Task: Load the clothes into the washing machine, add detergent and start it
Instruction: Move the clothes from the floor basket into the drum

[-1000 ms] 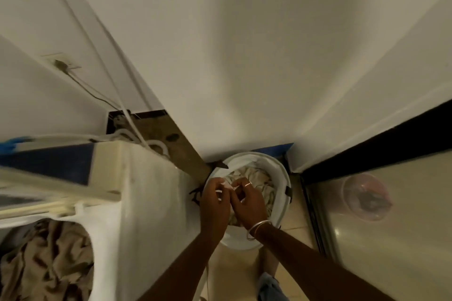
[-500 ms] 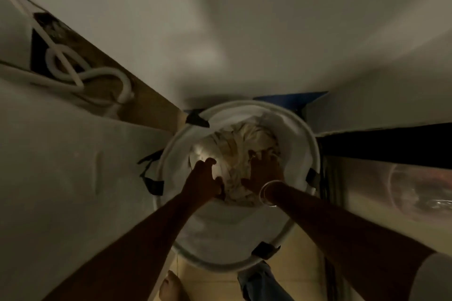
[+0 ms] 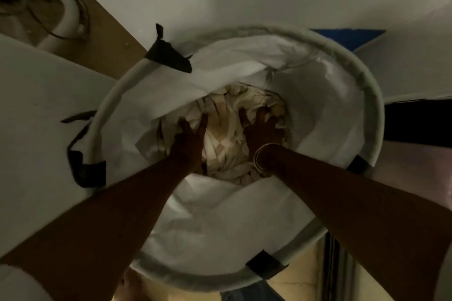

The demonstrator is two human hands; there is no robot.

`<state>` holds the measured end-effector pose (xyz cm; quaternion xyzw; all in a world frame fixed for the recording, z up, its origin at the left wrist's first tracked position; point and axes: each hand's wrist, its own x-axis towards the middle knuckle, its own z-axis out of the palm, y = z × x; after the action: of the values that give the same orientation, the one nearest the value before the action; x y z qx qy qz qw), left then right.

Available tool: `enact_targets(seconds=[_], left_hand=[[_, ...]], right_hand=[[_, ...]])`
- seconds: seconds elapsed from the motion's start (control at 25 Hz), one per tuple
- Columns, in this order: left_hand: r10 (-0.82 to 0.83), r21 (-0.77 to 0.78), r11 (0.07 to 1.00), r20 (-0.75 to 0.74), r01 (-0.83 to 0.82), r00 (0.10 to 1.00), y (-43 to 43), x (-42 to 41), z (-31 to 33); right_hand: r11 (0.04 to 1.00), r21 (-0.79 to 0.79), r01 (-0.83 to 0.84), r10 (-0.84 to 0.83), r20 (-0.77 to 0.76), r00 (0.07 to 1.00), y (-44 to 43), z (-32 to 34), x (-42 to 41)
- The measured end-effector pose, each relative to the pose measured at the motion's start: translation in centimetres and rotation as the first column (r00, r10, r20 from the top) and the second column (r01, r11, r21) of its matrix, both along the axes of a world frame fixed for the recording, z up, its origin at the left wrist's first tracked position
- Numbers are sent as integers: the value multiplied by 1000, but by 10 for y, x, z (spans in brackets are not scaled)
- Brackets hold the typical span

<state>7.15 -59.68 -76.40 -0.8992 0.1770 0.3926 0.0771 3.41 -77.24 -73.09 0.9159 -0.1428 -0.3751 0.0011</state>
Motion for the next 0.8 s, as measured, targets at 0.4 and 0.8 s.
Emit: enact_targets(seconds=[0.4,0.8], left_hand=[[143,-453,881,-11,-133,990,-5,12,104],[817,-386,369,-299,-845,493,3,-13,368]], right_hand=[[951,309,24,-60,108,992,-1,115,-12],[872,475,120,-357,449,819,40,341,-42]])
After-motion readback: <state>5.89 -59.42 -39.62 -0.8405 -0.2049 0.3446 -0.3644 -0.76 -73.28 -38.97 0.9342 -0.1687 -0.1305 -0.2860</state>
